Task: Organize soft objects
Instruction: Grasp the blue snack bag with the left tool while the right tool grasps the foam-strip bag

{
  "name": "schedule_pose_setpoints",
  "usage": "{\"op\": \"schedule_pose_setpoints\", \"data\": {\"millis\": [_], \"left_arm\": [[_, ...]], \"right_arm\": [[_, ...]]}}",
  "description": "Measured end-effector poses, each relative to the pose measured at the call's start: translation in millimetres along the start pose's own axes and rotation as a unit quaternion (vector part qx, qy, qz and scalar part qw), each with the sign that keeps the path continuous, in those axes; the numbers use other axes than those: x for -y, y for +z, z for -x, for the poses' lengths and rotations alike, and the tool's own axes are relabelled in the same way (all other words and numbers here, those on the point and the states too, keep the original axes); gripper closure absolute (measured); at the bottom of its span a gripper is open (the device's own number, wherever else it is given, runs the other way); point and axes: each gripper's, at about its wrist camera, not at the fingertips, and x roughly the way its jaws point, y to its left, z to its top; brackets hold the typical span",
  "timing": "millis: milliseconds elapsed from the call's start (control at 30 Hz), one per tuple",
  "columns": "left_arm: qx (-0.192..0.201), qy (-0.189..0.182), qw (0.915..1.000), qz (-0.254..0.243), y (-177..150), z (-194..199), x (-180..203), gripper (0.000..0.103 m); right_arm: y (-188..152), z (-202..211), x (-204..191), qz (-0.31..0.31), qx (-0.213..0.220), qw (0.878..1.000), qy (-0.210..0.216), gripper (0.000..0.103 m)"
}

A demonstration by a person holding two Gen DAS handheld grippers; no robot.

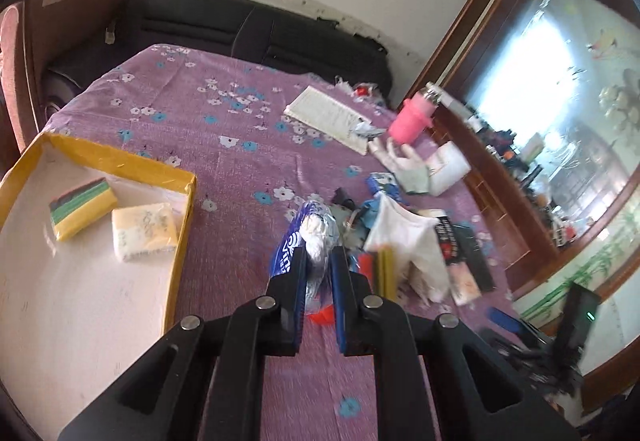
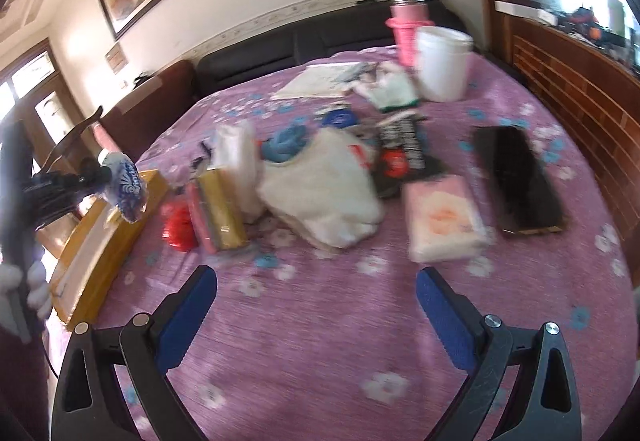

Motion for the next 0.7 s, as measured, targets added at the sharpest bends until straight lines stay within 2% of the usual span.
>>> {"op": "schedule_pose_setpoints", "data": {"millis": [233,300,433,500,533,567,600,700], "left_arm": [[0.027,-0.023,0.9993,0.012,-30.7,34.5,-2.5,0.092],[0.033,-0.022,0.9992,0.012,-35.7,42.1,-6.7,0.092],[0.030,-0.021,0.9991,0.021,-40.5,51.4,-23.5,0.092],[0.034,-0.016,0.9989,0.028,-41.2,57.1,-33.7,0.092],[0.037,-0.015,0.9987,0.032,-41.2,60.8,-39.1,0.092],[0.039,-0.013,0.9985,0.035,-41.0,63.9,-43.0,0.092],[0.042,-0.012,0.9983,0.039,-41.1,67.2,-47.2,0.092],[0.051,-0.008,0.9974,0.050,-40.8,79.9,-60.7,0.092]], "right_arm": [[25.6,-55.4,-69.7,0.043,-0.029,0.998,0.029,0.002],[34.5,-71.7,-87.4,0.051,-0.028,0.998,0.021,0.002],[44.5,-102.7,-117.8,0.089,-0.036,0.995,-0.030,0.003],[44.6,-117.0,-127.0,0.104,-0.045,0.992,-0.059,0.011],[43.7,-122.6,-130.3,0.112,-0.048,0.990,-0.076,0.024],[42.9,-127.3,-130.6,0.118,-0.052,0.988,-0.090,0.048],[41.3,-130.9,-130.0,0.118,-0.059,0.987,-0.097,0.054],[40.2,-125.3,-119.1,0.091,-0.059,0.991,-0.079,0.054]]}}
